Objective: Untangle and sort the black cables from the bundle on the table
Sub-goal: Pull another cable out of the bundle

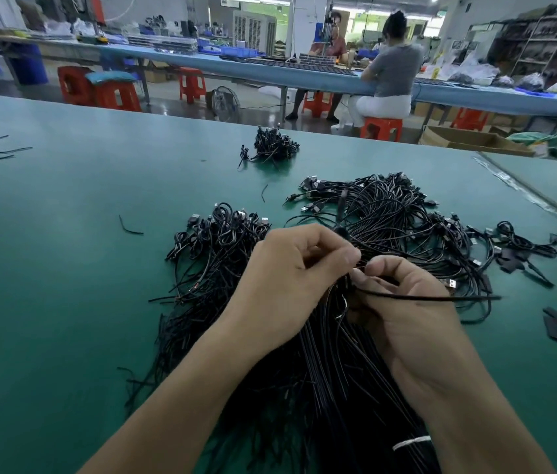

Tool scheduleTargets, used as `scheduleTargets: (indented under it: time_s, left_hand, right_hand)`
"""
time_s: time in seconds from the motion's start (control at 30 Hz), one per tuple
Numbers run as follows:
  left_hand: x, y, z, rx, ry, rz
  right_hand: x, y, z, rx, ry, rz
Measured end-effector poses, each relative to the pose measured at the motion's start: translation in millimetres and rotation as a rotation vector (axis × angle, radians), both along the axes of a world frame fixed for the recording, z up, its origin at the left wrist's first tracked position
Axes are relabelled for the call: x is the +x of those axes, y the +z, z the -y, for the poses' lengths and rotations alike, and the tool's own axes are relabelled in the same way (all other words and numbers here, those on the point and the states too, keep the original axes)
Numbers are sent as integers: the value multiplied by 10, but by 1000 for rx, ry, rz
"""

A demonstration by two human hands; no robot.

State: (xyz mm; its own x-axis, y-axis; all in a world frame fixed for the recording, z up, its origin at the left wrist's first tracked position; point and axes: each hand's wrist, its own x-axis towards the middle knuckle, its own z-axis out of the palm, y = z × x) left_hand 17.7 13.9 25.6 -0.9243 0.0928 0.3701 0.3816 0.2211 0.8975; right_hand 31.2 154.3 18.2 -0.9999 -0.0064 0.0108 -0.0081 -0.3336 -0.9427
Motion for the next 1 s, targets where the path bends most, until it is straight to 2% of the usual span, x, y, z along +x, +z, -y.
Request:
scheduleTargets:
  time_s: [0.13, 0.2, 0.37, 0.5, 0.63, 0.7, 0.87, 1.0]
  left_hand:
    - [2, -13, 25, 130, -152, -1]
    - [3, -23, 23, 107, -152, -53]
    - [8, -82, 14, -252, -50, -249]
    - [22, -125, -19, -394, -75, -413]
    - [40, -212, -96, -494, -103, -278]
    - [51, -231, -138, -469, -116, -212]
    - [36, -129, -129, -143, -119, 96]
    - [-1, -111, -86, 18, -134, 256]
  right_hand:
    - [-27, 14, -64, -78, 56, 66]
    - [-35, 13, -103, -118, 82, 122]
    - [-25, 23, -161, -2, 21, 127]
    - [-60, 11, -226, 37, -118, 160]
    - [-68, 30, -229, 11, -142, 83]
    - [-47, 61, -205, 38, -127, 19]
    - [18, 122, -122, -19, -45, -62]
    - [38, 108, -80, 82, 50, -36]
